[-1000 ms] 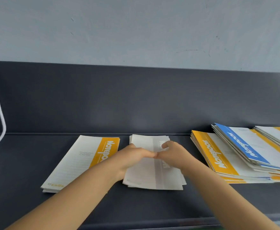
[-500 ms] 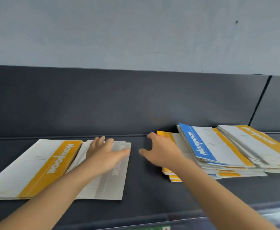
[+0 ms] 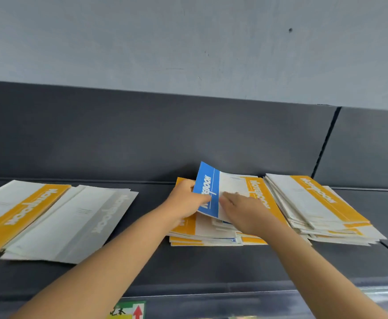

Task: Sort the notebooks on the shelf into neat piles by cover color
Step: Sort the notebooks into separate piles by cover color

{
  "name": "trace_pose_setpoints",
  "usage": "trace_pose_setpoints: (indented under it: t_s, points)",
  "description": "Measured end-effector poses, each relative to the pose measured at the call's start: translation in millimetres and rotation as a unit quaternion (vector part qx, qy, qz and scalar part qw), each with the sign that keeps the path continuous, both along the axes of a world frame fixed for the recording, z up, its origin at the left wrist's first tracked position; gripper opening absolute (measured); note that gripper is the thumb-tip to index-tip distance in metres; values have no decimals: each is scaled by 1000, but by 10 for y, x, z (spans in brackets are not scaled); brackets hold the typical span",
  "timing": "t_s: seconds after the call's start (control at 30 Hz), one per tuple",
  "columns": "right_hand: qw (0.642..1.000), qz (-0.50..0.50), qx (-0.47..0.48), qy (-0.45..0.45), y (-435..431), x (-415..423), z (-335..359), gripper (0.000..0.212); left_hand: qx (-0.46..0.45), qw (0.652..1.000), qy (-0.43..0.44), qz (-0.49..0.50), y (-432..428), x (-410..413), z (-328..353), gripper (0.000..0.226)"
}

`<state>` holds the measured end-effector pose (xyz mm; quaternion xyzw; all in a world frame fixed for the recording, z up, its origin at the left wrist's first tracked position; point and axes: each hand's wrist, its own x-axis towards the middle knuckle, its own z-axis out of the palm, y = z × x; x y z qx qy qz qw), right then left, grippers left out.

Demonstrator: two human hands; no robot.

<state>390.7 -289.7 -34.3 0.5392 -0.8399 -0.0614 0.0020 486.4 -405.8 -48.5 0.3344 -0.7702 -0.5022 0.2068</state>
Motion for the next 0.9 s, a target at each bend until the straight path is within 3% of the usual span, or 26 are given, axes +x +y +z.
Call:
trace_pose_setpoints:
  t_s: [0.13,0.23,0.43,0.63,0.9]
  points:
    - [995,-10,-76,-63,-101,219,49,37,33,996,8,77,-270,376,136,26]
    - [981,6,-161,-103,-274,396,-43,42,5,991,-6,133,-538,880,244,24]
    - [988,140,-22,-62,-710,730,-246,53,40,981,-59,178,-850,1647,240,23]
    - [996,67,51,-13,-780,776,-303,51,81,982,-61,158,-953,1795,139,25]
    - [996,57,72,11,-759,701,-312,50,78,989,-67,108,-829,1597,48,21]
